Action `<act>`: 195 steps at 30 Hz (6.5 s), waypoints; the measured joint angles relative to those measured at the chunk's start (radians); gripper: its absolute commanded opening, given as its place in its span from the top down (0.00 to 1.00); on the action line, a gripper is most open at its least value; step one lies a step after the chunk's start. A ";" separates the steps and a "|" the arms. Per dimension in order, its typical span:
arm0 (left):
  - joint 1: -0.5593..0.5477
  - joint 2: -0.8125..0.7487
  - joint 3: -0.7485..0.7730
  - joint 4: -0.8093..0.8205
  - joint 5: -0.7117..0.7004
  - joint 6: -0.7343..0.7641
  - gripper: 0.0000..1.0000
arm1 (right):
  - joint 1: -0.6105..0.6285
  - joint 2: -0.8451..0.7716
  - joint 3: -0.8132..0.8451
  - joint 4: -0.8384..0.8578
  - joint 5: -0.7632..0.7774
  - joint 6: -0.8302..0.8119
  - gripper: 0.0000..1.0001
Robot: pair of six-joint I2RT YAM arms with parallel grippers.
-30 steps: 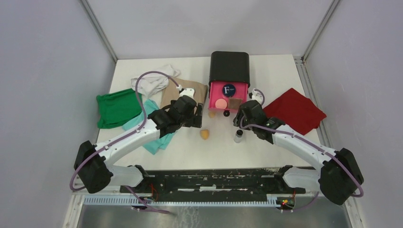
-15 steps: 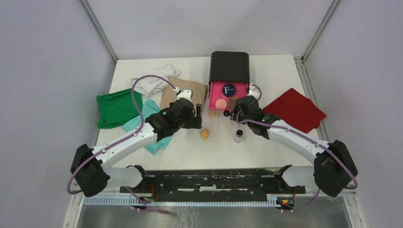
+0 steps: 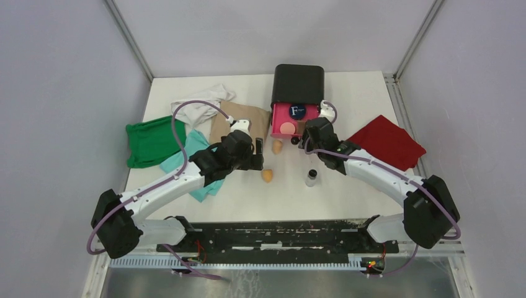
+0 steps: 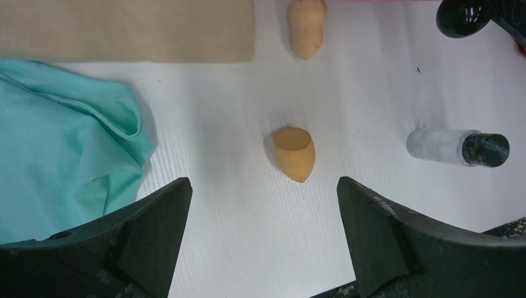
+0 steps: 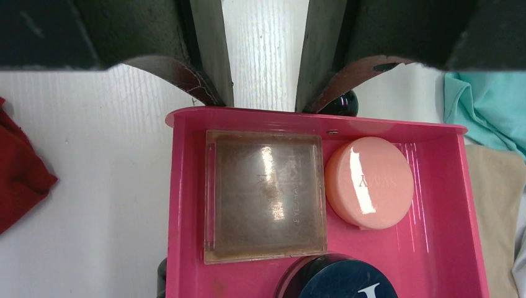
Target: Organize the makeup
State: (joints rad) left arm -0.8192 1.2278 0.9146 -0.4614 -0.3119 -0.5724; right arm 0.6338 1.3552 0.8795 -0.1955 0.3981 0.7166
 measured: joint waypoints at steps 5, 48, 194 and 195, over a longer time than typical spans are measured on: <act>0.000 -0.016 -0.005 0.001 0.000 -0.001 0.05 | -0.013 0.042 0.042 0.013 0.007 -0.019 0.51; 0.164 0.187 0.303 0.011 0.093 0.048 0.00 | -0.229 0.240 0.298 0.064 -0.089 -0.127 0.45; 0.259 0.235 0.126 0.328 0.549 -0.109 0.01 | -0.284 -0.552 -0.375 0.094 -0.400 -0.317 0.26; 0.259 0.232 0.124 0.327 0.549 -0.107 0.01 | -0.264 -0.566 -0.374 0.059 -0.401 -0.303 0.25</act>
State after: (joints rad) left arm -0.5606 1.4597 1.0386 -0.1341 0.2375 -0.6796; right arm 0.3702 0.7895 0.5056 -0.1368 -0.0032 0.4141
